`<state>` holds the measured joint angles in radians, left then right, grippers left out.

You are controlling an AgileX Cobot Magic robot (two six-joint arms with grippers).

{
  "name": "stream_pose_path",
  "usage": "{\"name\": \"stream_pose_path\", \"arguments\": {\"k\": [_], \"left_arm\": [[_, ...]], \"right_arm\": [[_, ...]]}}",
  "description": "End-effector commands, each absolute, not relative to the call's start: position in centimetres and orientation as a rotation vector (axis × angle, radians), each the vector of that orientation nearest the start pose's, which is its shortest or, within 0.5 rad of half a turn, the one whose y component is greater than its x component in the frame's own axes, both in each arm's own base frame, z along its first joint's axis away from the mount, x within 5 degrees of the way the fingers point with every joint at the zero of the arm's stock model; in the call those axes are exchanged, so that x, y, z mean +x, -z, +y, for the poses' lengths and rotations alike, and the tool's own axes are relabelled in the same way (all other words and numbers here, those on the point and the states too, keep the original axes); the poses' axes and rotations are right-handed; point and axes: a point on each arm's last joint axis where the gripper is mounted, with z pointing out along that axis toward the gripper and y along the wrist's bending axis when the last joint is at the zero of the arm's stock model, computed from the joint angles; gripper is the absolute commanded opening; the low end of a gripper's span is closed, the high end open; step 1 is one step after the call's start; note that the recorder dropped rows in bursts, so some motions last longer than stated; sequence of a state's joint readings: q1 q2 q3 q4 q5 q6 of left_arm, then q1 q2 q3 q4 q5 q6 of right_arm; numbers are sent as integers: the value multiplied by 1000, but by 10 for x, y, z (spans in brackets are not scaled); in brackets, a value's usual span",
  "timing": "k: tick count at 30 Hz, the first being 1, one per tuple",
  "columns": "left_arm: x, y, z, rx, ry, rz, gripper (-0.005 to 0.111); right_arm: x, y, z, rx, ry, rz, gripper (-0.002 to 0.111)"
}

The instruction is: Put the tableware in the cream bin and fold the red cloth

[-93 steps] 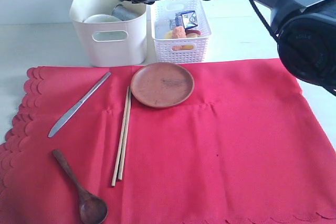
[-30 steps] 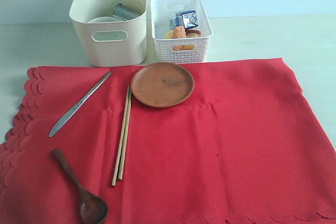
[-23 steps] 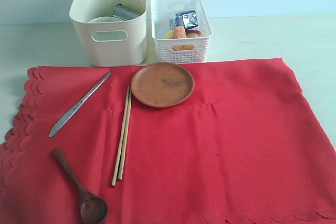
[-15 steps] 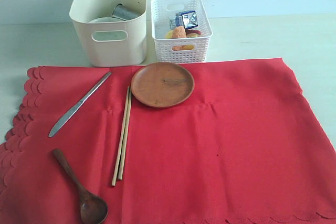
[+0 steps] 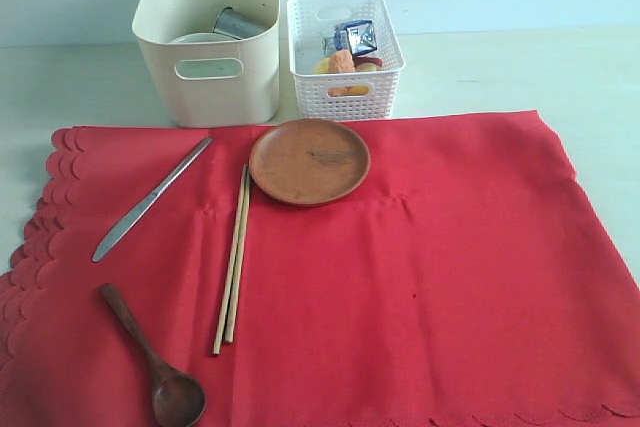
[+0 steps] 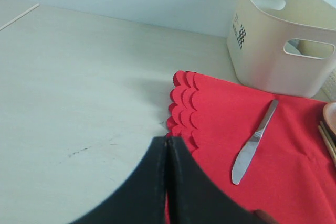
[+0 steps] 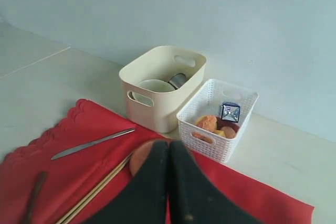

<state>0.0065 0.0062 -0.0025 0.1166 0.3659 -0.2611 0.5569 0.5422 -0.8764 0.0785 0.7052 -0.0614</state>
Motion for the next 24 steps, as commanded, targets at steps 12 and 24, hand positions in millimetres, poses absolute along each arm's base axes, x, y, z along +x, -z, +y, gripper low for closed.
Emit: {"name": "stream_pose_path", "arguments": {"k": [12,24], "left_arm": [[53,-181,4,-162,62,1835,0],[53,-181,4,-162,62,1835,0]], "right_arm": [[69,-395,48,-552,-418,1807,0],[71,-395,46,-560,-377,1801,0]]}}
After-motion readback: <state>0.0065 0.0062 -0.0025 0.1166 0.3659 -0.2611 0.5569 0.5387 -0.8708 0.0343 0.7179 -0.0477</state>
